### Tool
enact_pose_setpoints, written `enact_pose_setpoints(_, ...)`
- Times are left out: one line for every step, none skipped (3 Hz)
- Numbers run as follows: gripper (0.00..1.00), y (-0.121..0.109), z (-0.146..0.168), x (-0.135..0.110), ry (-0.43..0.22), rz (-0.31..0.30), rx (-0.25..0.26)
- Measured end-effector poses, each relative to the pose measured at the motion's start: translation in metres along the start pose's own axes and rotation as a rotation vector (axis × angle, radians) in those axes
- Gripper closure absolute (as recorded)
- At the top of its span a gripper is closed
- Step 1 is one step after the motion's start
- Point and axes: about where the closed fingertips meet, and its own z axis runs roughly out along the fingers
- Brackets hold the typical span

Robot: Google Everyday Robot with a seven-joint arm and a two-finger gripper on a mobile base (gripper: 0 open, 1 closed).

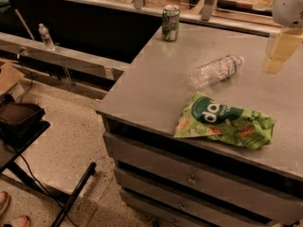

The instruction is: Move water bottle near green can

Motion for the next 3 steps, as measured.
enact_pose_setpoints(0.0,-0.039,0.049,0.017,-0.011,-0.099,-0.019)
enact_pose_setpoints(0.0,-0.045,0.087,0.02,-0.079,-0.139,-0.058)
enact_pose_setpoints(0.0,-0.04,0.117,0.014,-0.142,-0.172,-0.096)
